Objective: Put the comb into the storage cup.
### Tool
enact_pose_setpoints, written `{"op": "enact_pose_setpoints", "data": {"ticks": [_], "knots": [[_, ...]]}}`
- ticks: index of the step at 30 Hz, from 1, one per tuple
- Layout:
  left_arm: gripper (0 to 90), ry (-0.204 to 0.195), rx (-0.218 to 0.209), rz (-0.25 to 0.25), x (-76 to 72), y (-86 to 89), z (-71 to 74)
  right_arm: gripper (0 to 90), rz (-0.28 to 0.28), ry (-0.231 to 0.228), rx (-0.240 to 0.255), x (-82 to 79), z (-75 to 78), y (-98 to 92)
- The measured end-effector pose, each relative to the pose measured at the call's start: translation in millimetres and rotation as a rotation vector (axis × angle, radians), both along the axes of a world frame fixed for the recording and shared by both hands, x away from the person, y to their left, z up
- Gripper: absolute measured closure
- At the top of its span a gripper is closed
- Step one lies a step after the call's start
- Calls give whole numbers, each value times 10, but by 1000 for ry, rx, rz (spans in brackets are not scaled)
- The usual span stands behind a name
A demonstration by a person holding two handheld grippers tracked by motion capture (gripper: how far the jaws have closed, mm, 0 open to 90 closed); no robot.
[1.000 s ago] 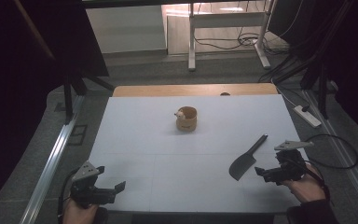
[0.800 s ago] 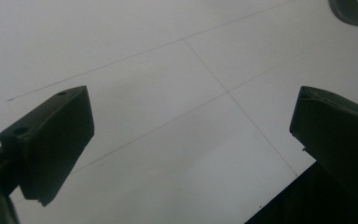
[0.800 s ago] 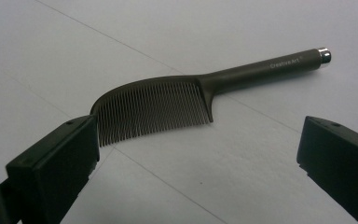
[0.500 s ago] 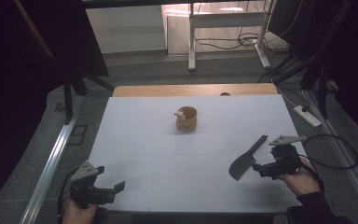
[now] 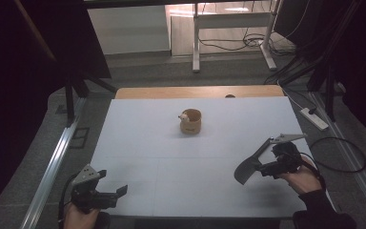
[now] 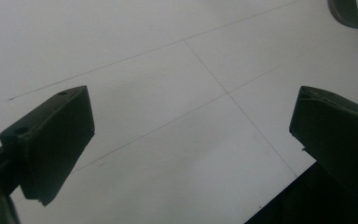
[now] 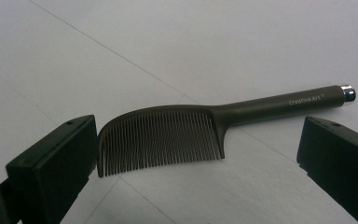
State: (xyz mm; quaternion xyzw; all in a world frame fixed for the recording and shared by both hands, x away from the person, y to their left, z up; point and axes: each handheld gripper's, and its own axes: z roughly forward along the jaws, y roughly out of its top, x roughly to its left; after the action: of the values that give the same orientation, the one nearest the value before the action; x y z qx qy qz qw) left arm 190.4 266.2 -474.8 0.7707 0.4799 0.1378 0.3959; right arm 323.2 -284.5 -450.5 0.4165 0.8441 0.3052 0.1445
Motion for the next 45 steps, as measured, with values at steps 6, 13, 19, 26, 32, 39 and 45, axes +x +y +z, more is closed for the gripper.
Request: {"op": "enact_pose_setpoints", "data": {"ticks": [6, 13, 19, 26, 32, 39, 45], "knots": [[7, 2, 0, 2, 1, 0, 0, 0, 1, -1, -9, 58, -9, 18], [7, 3, -2, 1, 1, 0, -1, 0, -3, 13, -25, 153, -31, 39], [7, 5, -4, 2, 4, 3, -2, 0, -7, 18, -31, 219, -46, 67], [8, 7, -6, 3, 7, 9, -3, 0, -17, 27, -28, 323, -42, 54], [8, 8, -7, 2, 8, 10, -3, 0, -14, 13, -26, 406, -48, 59], [7, 9, -7, 2, 10, 10, -3, 0, -27, 28, -45, 496, -46, 98], [7, 11, -11, 2, 12, 14, -5, 0, -46, 43, -55, 582, -17, 148]]}}
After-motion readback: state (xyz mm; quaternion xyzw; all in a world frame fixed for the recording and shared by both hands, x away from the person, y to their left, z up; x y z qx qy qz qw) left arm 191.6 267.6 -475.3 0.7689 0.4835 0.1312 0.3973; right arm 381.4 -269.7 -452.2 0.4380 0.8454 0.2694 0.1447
